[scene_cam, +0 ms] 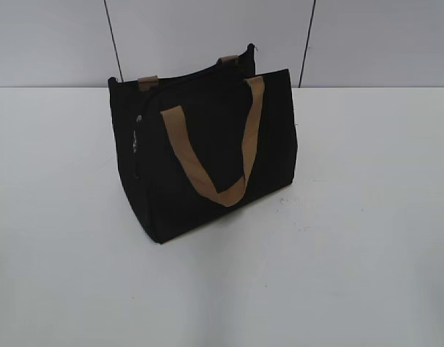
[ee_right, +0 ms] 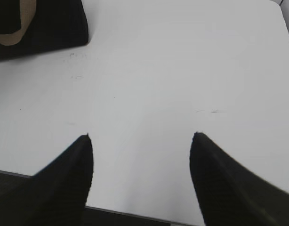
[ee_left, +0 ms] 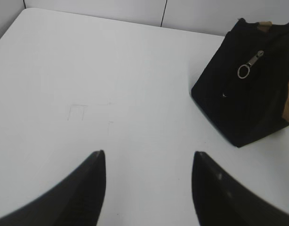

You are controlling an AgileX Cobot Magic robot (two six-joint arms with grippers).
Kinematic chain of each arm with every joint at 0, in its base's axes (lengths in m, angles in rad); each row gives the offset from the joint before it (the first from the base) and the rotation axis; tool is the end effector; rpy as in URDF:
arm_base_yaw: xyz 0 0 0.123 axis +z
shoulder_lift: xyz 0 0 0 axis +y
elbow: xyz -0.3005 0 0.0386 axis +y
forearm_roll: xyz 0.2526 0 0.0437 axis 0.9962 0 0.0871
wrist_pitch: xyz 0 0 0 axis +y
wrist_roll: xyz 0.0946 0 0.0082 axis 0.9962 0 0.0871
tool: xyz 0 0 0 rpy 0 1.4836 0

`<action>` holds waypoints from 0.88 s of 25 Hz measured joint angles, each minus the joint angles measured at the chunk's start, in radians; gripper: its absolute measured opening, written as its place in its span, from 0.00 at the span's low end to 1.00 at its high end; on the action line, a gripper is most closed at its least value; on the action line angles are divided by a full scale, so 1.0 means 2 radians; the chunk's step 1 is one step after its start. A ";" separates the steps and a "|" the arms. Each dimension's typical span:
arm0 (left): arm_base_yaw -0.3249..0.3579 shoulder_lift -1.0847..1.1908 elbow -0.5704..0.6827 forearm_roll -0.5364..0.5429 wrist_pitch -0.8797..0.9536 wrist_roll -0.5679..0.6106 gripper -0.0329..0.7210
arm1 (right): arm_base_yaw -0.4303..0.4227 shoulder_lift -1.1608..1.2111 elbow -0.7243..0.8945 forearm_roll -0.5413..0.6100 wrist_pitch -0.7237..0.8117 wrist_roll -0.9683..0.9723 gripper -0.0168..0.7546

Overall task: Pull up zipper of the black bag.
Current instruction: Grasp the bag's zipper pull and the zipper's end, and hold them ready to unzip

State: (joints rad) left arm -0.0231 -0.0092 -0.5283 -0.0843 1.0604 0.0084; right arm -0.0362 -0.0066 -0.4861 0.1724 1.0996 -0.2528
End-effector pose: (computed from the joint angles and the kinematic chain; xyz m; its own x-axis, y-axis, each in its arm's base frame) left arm -0.0205 -0.0065 0.2858 -0.4233 -0.0230 -0.9057 0.0758 0.9953 -0.0607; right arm -0.0166 0.0151 0.2714 -0.4668 -0.1542 -0.8708 -0.1808 0.9805 -0.0767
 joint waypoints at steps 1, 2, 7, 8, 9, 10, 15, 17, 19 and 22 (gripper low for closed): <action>0.000 0.000 0.000 0.000 0.000 0.000 0.62 | 0.000 0.000 0.000 0.000 0.000 0.000 0.67; 0.000 0.000 0.000 0.000 0.000 0.000 0.62 | 0.000 0.000 0.000 0.000 0.000 0.000 0.67; 0.000 0.000 0.000 0.000 0.000 0.000 0.62 | 0.000 0.000 0.000 0.000 0.000 0.000 0.67; 0.000 0.000 0.000 0.000 0.000 0.000 0.62 | 0.000 0.000 0.000 0.000 0.000 0.000 0.67; 0.000 0.000 0.000 0.000 0.000 0.000 0.62 | 0.000 0.000 0.000 0.000 0.000 0.000 0.67; 0.000 0.000 0.000 0.000 0.000 0.000 0.62 | 0.000 0.000 0.000 0.000 0.000 0.000 0.67; 0.000 0.000 0.000 0.000 0.000 0.000 0.62 | 0.000 0.000 0.000 0.000 0.000 0.000 0.67; 0.000 0.000 0.000 0.000 0.000 0.000 0.62 | 0.000 0.000 0.000 0.000 0.000 0.000 0.67; 0.000 0.000 0.000 0.000 0.000 0.000 0.62 | 0.000 0.000 0.000 0.000 0.000 0.000 0.67; 0.000 0.000 0.000 0.000 0.000 0.000 0.62 | 0.000 0.000 0.000 0.000 0.000 0.000 0.67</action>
State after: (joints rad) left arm -0.0231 -0.0092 -0.5283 -0.0843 1.0604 0.0084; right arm -0.0362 -0.0066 -0.4861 0.1724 1.0996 -0.2528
